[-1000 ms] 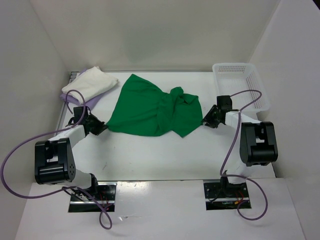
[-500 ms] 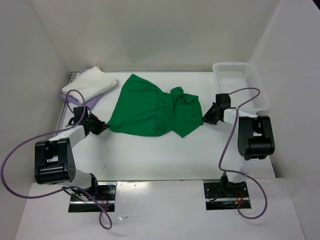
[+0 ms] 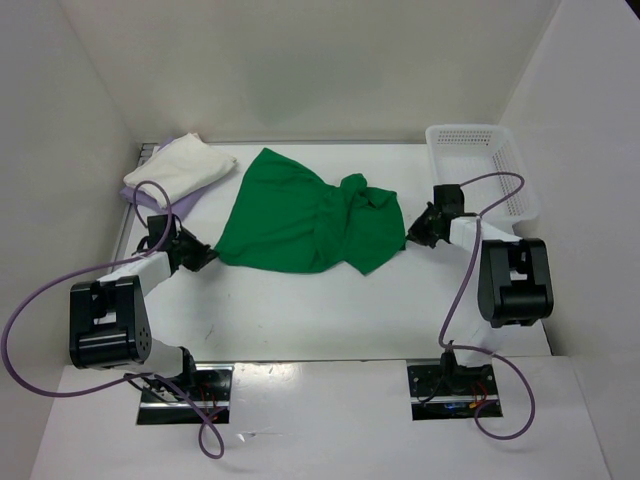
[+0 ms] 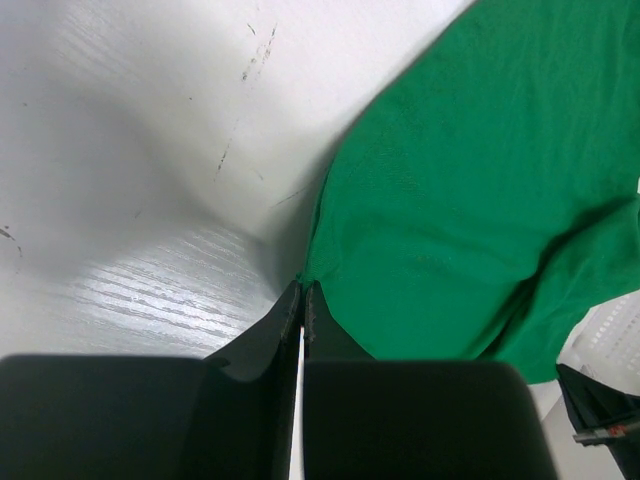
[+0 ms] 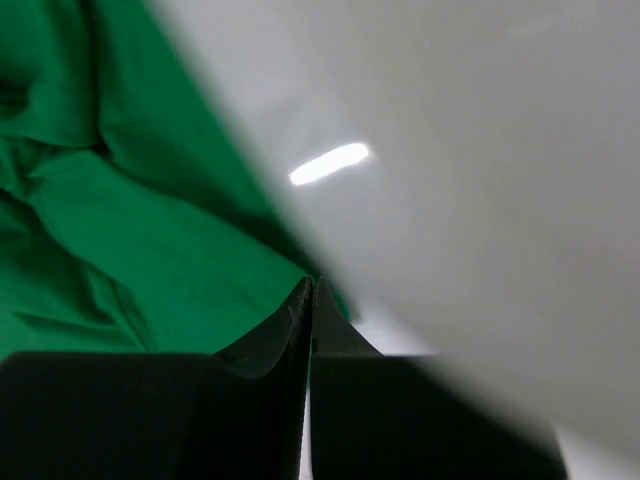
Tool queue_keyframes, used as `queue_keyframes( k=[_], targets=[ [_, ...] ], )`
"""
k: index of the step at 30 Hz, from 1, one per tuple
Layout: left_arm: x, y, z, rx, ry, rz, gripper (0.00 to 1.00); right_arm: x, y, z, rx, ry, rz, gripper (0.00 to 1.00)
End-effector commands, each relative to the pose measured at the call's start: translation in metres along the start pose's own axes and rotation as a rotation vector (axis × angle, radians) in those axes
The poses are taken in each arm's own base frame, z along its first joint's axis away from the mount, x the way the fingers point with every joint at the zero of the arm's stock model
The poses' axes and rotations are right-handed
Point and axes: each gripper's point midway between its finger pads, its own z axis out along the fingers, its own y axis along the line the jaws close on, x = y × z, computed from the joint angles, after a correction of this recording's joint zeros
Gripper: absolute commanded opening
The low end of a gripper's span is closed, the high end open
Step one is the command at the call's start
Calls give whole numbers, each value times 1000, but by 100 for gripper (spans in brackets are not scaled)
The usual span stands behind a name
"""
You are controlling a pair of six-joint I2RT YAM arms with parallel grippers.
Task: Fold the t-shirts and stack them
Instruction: Flatten out the tshirt
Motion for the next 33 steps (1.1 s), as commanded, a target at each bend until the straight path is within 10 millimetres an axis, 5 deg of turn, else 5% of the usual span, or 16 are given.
queue_keyframes(
  k=[1, 5, 10, 12, 14, 15, 18, 21, 24, 25, 26, 28, 30, 33],
  targets=[
    [-1, -3, -3, 22, -4, 26, 0, -23, 18, -35, -46, -82, -5, 0],
    [-4, -27, -20, 52, -25, 101, 0, -25, 35, -75, -106, -102, -19, 0],
    [-3, -86, -67, 196, -24, 204, 0, -51, 84, -176, -245, -240, -98, 0],
    [-25, -127, -93, 271, -76, 260, 0, -66, 104, -222, -297, -292, -124, 0],
    [-47, -156, -126, 311, -157, 318, 0, -77, 119, -259, -329, -346, -171, 0],
    [-68, -191, -159, 376, -240, 354, 0, -89, 132, -297, -358, -402, -187, 0],
    [-88, -220, -220, 439, -356, 389, 0, -120, 146, -384, -384, -596, -200, 0],
    [-106, -263, -305, 548, -509, 433, 0, -133, 176, -473, -495, -770, -220, 0],
    [-119, -286, -347, 599, -595, 446, 0, -138, 186, -525, -554, -888, -218, 0],
    [-122, -295, -363, 627, -624, 455, 0, -141, 193, -556, -613, -948, -201, 0],
    [-128, -310, -391, 670, -684, 467, 0, -136, 202, -571, -663, -958, -214, 0],
    [-135, -316, -405, 672, -730, 458, 0, -143, 210, -605, -736, -1039, -195, 0],
    [-141, -319, -407, 672, -754, 451, 0, -150, 218, -615, -770, -1073, -183, 0],
    [-149, -316, -381, 642, -738, 440, 0, -162, 247, -580, -755, -1034, -220, 0]
  ],
)
